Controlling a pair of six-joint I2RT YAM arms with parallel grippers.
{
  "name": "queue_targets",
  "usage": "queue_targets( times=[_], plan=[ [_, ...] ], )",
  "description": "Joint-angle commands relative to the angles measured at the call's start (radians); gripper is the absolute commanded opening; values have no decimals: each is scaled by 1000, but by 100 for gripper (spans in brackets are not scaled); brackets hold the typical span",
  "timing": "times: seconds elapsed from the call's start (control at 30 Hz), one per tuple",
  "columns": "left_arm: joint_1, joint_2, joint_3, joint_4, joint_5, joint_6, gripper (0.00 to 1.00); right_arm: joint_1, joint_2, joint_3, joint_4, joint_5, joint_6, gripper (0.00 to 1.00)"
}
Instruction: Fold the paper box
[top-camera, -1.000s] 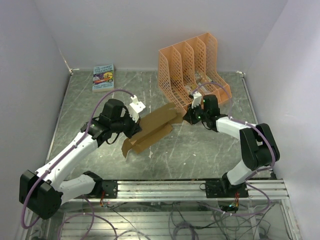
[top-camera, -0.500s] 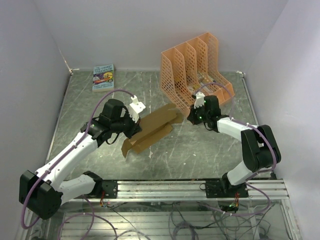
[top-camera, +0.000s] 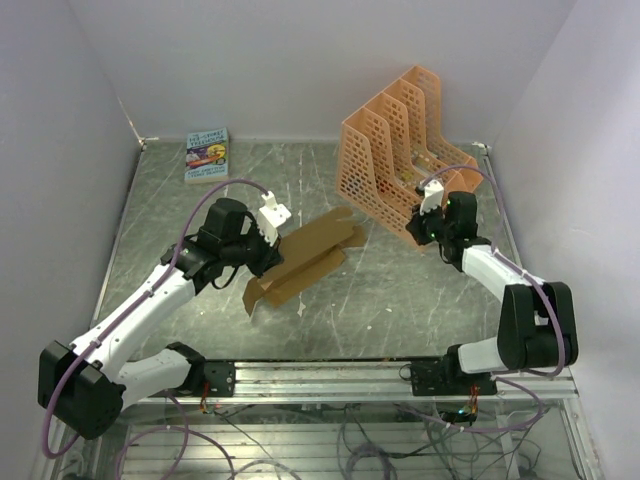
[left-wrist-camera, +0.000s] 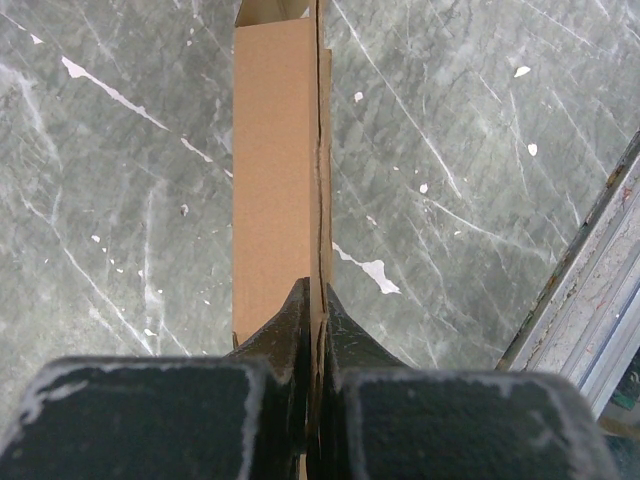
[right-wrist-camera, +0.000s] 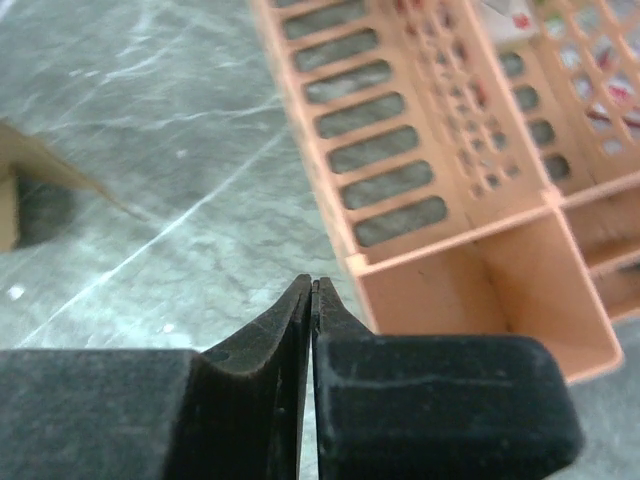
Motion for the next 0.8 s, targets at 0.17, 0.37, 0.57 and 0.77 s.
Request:
queue_targets(
  times=[0.17,0.37,0.57,0.77],
  plan=[
    [-5,-25,11,-29,18,14,7,17,63,79,-16,-443,-272,3],
    [-6,-27,7,-23,22,12,7,140,157,119,79,-337,-269,0],
    [-12,-14,9,-26,13,14,7,203,216,154,150,-165,-187,0],
    [-29,6,14,-27,6,18,7,199,179,146,110,-171,-235,0]
  ],
)
